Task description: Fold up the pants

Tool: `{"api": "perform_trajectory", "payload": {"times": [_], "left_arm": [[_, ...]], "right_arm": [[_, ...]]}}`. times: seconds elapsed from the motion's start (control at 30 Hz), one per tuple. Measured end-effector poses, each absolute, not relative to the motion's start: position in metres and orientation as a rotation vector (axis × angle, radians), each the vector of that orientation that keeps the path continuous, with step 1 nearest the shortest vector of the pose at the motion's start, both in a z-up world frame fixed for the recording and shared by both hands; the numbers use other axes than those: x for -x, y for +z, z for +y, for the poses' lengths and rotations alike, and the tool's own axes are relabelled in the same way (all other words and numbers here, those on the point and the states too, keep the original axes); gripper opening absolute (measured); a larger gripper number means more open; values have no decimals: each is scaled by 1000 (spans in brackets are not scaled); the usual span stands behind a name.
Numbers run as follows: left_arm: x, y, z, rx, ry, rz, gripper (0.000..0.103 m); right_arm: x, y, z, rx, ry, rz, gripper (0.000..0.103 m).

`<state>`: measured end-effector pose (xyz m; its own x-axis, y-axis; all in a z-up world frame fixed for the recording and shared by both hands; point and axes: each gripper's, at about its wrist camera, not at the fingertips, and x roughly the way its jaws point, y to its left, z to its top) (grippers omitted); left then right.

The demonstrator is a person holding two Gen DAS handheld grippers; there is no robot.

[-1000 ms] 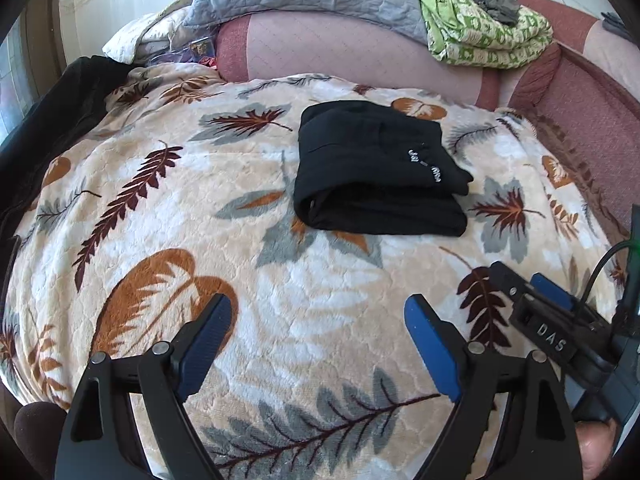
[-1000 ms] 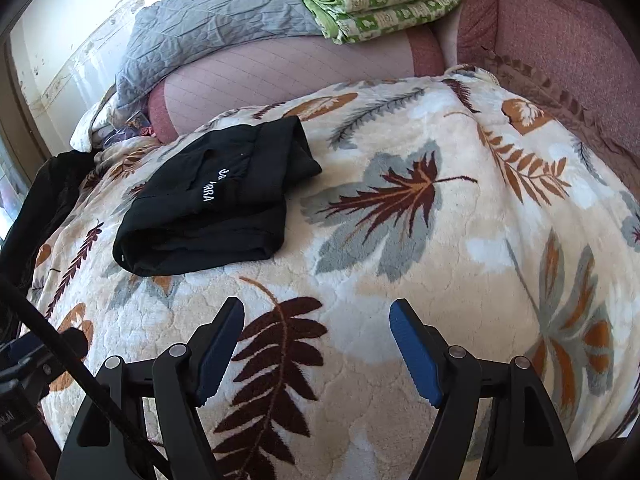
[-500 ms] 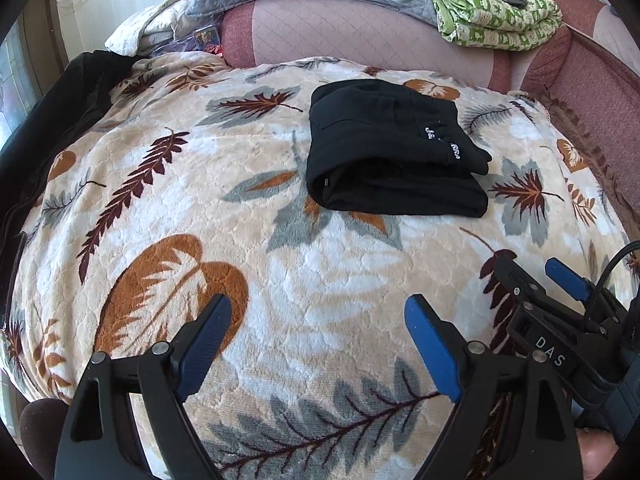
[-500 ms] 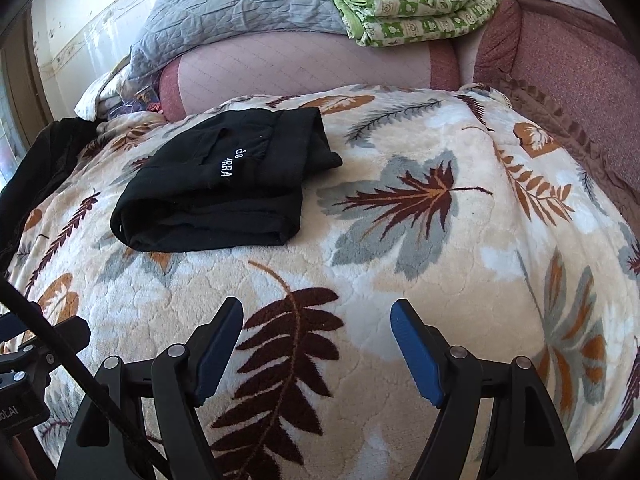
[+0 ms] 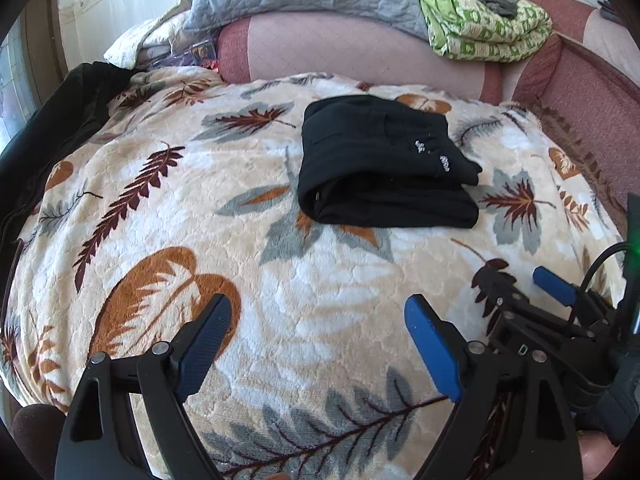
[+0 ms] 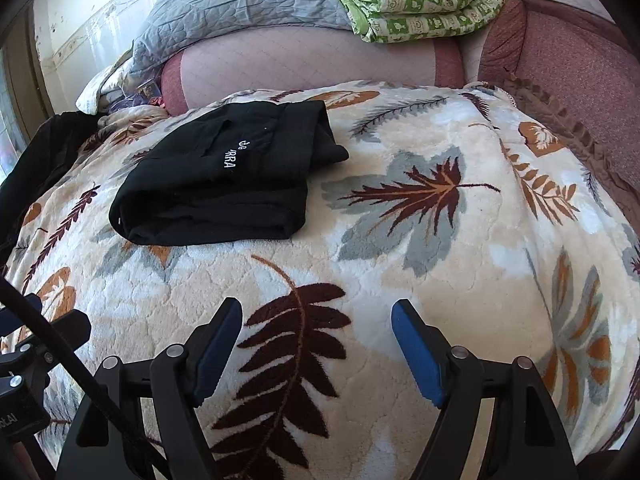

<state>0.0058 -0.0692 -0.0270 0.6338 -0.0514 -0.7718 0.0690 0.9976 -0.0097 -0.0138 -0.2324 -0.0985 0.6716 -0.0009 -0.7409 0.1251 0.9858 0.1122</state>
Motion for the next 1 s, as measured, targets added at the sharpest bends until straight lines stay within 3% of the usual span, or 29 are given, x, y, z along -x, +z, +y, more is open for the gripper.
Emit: {"api": "perform_trajectory", "payload": {"times": [0.23,0.33,0.73,1.0], "left_arm": [[7,-8,-57,68,-48,729,88],[11,5,-53,86,-44,669,103],[17,23,-55,74,-69,640,103],[10,11,-57,59,-46,728,103]], "right_arm": [[15,-97,-230,-159,-68,819,82],[19,-93,-228,-151,-60,795,82],[26,-82,-215,-85,-55,733,84],[26,-83,-215,-80,-52,731,84]]}}
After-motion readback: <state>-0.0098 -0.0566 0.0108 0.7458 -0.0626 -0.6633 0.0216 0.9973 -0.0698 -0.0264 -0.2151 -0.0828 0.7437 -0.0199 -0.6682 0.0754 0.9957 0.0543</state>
